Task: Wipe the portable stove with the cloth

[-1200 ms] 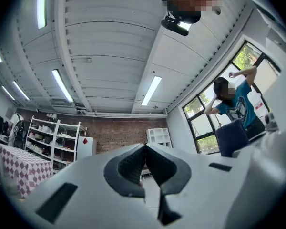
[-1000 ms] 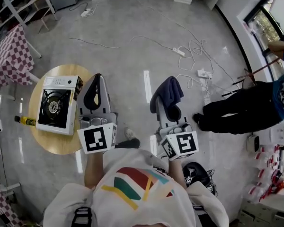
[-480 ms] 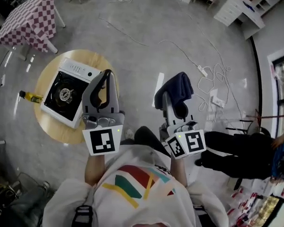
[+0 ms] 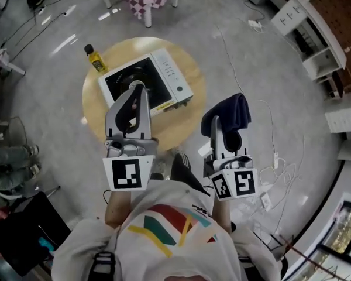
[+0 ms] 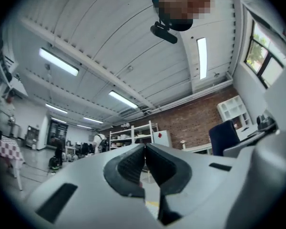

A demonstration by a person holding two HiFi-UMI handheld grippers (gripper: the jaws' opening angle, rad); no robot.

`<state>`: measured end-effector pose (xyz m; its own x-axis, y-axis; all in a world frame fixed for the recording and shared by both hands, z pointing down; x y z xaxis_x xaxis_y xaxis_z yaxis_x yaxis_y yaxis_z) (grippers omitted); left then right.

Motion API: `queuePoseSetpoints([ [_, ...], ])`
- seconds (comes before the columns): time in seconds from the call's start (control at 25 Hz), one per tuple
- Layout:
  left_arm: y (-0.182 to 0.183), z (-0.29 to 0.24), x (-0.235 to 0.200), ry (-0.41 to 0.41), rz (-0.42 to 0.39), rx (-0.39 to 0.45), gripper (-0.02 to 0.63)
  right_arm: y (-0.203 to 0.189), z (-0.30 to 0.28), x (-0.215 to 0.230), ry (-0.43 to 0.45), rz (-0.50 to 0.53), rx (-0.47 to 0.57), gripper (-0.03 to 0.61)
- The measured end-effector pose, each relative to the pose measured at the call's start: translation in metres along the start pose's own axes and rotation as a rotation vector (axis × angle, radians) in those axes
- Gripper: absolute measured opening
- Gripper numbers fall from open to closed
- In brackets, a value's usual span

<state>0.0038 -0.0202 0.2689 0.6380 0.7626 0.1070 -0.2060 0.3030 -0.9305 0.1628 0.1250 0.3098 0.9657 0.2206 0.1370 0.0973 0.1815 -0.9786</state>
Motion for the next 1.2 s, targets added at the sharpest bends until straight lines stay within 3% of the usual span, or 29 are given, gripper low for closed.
queuePoseSetpoints([
  [0.28, 0.005, -0.002, -0.058, 0.296, -0.107, -0.023, 0.006, -0.009, -0.099, -0.024, 0.316, 0.029, 0.001, 0.034],
  [0.44, 0.021, -0.013, -0.073, 0.449, -0.114, 0.012, 0.006, -0.004, -0.133, -0.029, 0.444, 0.076, 0.000, 0.034],
  [0.6, 0.019, -0.015, -0.079, 0.562, -0.112, -0.017, 0.006, -0.008, -0.156, -0.033, 0.543, 0.228, -0.018, 0.034],
  [0.84, 0.015, -0.017, -0.077, 0.658, -0.141, -0.046, 0.006, -0.020, -0.178, -0.030, 0.567, 0.393, 0.017, 0.032],
  [1.2, 0.018, -0.026, -0.092, 0.658, -0.159, -0.024, 0.006, -0.022, -0.201, -0.046, 0.591, 0.270, 0.007, 0.032],
])
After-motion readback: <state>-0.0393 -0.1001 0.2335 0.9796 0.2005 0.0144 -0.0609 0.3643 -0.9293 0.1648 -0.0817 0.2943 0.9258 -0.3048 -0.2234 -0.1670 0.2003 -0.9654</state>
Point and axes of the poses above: the fingertips, and each gripper's own axes: z backward along the fingers, x to its right, y out of its top, the point moved 5 cm from there along z, backward along the fingers, and after that the axes turned 10 degrees about x, right-handed, at the moved point
